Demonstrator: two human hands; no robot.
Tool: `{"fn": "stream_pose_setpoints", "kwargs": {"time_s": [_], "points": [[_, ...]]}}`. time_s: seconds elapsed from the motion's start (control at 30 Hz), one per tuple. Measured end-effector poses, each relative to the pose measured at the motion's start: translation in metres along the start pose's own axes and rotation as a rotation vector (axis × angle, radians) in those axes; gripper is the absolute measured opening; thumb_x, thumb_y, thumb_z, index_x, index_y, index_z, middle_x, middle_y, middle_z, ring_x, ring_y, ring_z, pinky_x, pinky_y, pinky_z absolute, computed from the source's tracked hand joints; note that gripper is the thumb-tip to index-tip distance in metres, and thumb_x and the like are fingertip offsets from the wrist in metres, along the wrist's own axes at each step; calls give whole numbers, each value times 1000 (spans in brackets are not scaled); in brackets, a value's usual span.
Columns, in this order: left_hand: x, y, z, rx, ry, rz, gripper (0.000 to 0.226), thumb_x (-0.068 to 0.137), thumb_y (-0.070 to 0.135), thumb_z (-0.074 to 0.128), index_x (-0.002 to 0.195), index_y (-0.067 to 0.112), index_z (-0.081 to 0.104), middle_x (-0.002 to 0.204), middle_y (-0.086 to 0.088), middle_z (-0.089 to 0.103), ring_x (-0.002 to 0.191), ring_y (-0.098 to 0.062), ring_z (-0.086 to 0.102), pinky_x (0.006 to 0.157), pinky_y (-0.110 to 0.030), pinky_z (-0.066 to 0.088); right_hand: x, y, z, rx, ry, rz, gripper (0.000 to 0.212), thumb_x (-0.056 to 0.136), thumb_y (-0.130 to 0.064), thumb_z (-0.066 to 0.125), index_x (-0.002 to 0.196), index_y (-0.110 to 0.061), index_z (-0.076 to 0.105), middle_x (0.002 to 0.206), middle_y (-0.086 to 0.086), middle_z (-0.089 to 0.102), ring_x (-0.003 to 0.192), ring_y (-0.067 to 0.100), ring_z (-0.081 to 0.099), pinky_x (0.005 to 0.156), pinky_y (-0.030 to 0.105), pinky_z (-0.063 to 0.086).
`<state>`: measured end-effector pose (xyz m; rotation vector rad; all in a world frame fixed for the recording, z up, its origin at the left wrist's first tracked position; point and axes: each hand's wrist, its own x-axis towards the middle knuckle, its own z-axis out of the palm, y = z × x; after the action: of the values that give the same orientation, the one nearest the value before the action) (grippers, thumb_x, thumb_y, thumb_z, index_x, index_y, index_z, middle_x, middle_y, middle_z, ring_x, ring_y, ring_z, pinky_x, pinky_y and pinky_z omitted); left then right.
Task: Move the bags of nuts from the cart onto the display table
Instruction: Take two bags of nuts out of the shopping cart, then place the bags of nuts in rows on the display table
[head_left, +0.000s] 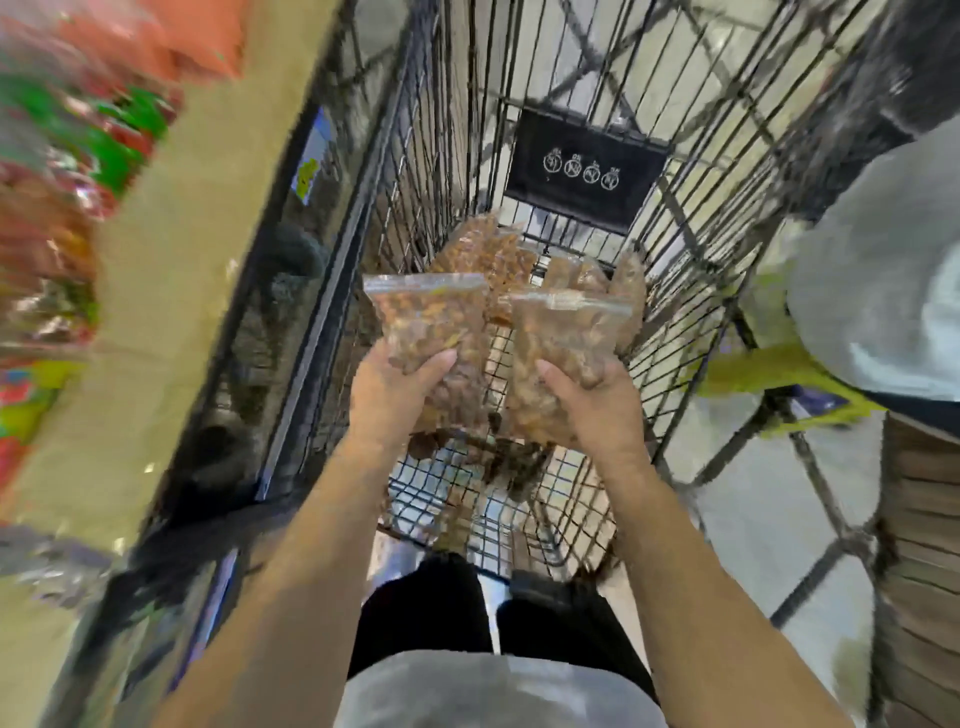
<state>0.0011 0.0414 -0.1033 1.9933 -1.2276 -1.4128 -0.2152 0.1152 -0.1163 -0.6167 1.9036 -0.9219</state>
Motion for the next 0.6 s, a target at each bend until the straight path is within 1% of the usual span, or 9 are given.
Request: {"fn": "stream_pose_setpoints", "kwargs": {"time_s": [0.07,0.13,0.23,0.27,0.33,0.4,0.47,0.53,0.6], "points": [[-32,14,-18,-84,53,34,43,78,47,87,112,24,74,96,7,80,90,-19,77,86,-40,65,-19,-23,-11,8,-44,-51,27,83,-39,90,94,-24,70,90,-2,80,84,14,77,80,38,64],[-59,23,-35,-152,96,89,54,66,60,87,110,30,76,98,2,81,91,-29,77,86,-56,63,-39,-44,-19,-9,-101,-124,27,84,-39,89,100,-25,73,93,-7,81,87,9,77,84,37,63],[-106,36,-67,-270,168,150,32,78,40,91,104,28,77,86,7,81,77,-16,75,83,-49,63,-70,-72,-24,-55,-190,-221,29,85,-46,86,102,-28,70,90,-16,76,80,-3,71,81,28,57],[-121,38,-77,-295,189,172,33,82,32,89,111,25,77,87,8,82,76,-12,75,82,-45,63,-81,-82,-22,-76,-219,-249,39,84,-51,84,111,-26,71,95,-14,76,84,1,71,84,30,58],[-149,42,-100,-323,228,205,51,81,34,90,126,20,72,102,5,82,89,-12,78,87,-42,64,-100,-101,-17,-100,-273,-294,57,85,-55,82,127,-18,68,108,-5,75,95,13,71,83,32,55],[-174,42,-123,-388,269,206,56,76,39,93,126,22,73,108,3,82,101,-18,78,92,-47,63,-120,-122,-11,-92,-318,-356,47,87,-49,82,122,-21,67,108,-7,72,92,10,66,72,23,46],[-198,43,-146,-428,337,216,47,78,37,92,120,25,74,101,7,82,97,-15,79,87,-38,63,-143,-141,-5,-106,-369,-407,30,89,-44,82,109,-33,62,100,-16,67,87,0,62,69,19,42],[-221,42,-168,-436,409,265,39,81,31,91,117,27,75,95,15,82,90,-5,78,79,-26,62,-161,-158,4,-101,-419,-456,32,87,-46,83,108,-39,61,100,-17,70,92,3,67,77,25,51],[-241,41,-191,-458,481,276,44,80,30,92,120,25,75,99,11,82,93,-9,79,85,-35,63,-177,-175,15,-87,-457,-480,34,85,-48,85,110,-40,64,101,-16,74,94,5,71,84,32,57]]}}
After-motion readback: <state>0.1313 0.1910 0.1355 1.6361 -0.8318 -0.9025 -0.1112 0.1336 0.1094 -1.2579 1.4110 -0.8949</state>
